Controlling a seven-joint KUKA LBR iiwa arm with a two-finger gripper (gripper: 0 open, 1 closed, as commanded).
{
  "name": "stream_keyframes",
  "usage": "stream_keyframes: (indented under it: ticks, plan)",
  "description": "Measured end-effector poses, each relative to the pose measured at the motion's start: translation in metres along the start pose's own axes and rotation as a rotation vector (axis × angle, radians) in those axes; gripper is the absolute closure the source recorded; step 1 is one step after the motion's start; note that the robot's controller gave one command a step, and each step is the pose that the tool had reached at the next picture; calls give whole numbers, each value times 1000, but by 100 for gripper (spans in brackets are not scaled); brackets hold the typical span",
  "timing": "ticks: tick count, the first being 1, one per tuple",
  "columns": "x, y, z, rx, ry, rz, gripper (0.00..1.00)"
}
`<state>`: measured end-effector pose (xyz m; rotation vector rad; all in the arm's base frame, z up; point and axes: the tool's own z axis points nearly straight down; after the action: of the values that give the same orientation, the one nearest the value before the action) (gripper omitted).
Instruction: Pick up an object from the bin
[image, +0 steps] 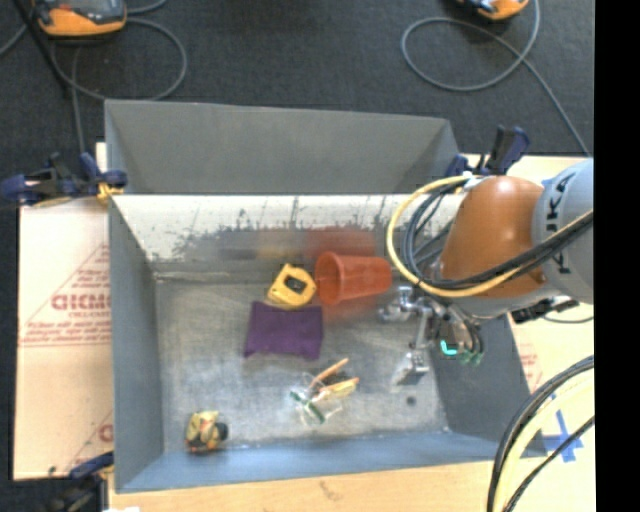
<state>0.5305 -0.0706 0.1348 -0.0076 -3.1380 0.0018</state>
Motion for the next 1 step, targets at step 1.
stream_keyframes:
  ticks: [1]
  plan:
    - [-1,0,-3,1,-5,-2,0]
